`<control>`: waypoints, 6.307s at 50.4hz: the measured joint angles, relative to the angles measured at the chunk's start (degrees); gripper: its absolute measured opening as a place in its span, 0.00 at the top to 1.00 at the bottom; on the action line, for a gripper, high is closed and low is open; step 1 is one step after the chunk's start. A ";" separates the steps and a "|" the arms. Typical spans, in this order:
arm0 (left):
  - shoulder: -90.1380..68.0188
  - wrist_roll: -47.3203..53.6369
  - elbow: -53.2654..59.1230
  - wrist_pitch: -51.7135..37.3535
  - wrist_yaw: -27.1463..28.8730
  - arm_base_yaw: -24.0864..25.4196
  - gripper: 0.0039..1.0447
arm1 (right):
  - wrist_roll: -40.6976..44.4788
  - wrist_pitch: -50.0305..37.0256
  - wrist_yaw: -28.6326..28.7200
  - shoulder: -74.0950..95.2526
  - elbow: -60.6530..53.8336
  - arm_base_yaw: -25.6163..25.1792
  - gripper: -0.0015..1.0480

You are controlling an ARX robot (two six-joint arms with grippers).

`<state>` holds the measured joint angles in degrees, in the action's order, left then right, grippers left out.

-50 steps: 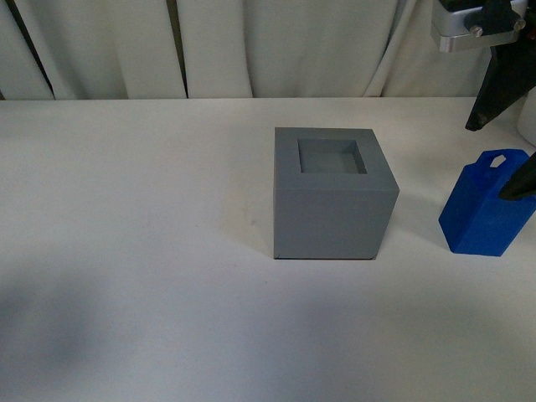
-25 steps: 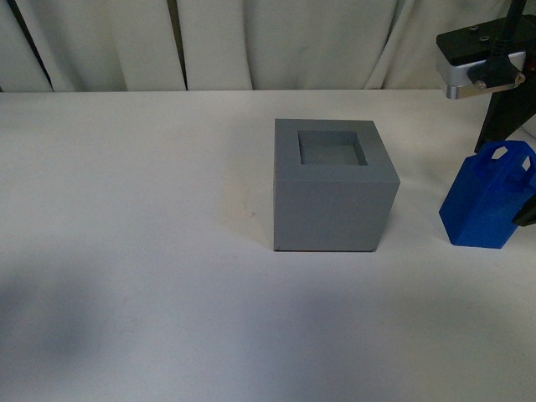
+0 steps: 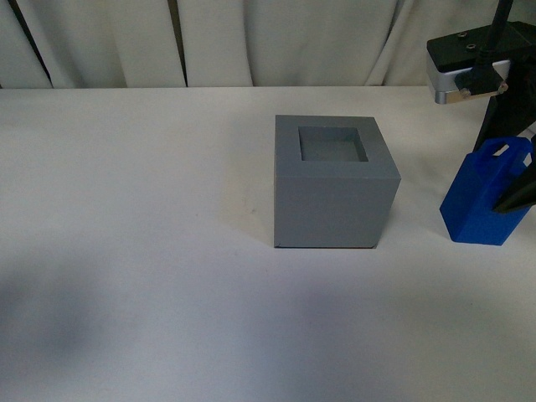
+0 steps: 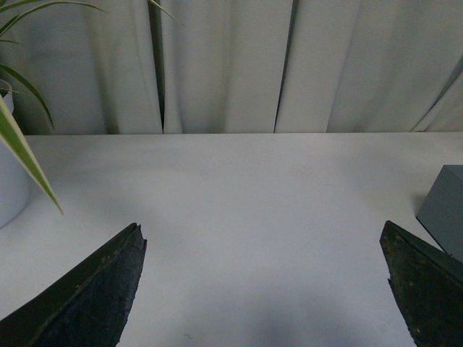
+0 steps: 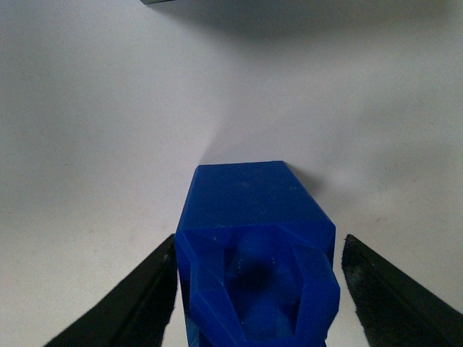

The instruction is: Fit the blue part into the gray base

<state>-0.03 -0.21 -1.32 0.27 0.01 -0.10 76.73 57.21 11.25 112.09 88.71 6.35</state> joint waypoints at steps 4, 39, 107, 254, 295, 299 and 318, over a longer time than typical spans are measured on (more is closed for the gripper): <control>0.00 0.00 0.00 0.00 0.00 0.00 0.06 | 0.02 0.00 -0.02 0.00 -0.02 0.00 0.52; 0.00 0.00 0.00 0.00 0.00 0.00 0.06 | -2.19 12.72 6.40 0.00 17.07 3.45 0.55; 0.00 -0.02 0.00 0.00 0.00 0.00 0.06 | -9.51 11.63 3.74 2.84 22.51 16.20 0.55; 0.00 0.00 0.00 0.00 0.02 0.00 0.06 | -75.52 -99.03 -11.17 -57.48 -76.50 -6.36 0.99; 0.00 -0.02 0.00 0.00 0.00 0.00 0.06 | -76.02 -89.68 -11.21 -79.17 -88.19 -6.36 0.98; 0.00 -0.02 0.00 0.00 0.00 0.00 0.06 | -76.04 -87.43 -11.21 -81.13 -88.41 -6.38 0.98; 0.00 0.00 0.00 0.00 0.00 0.00 0.06 | -76.04 -76.87 -11.19 -92.61 -88.41 -6.36 0.98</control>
<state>-0.03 -0.21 -1.32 0.27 0.01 -0.10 0.69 -19.66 0.05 19.49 0.30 -0.01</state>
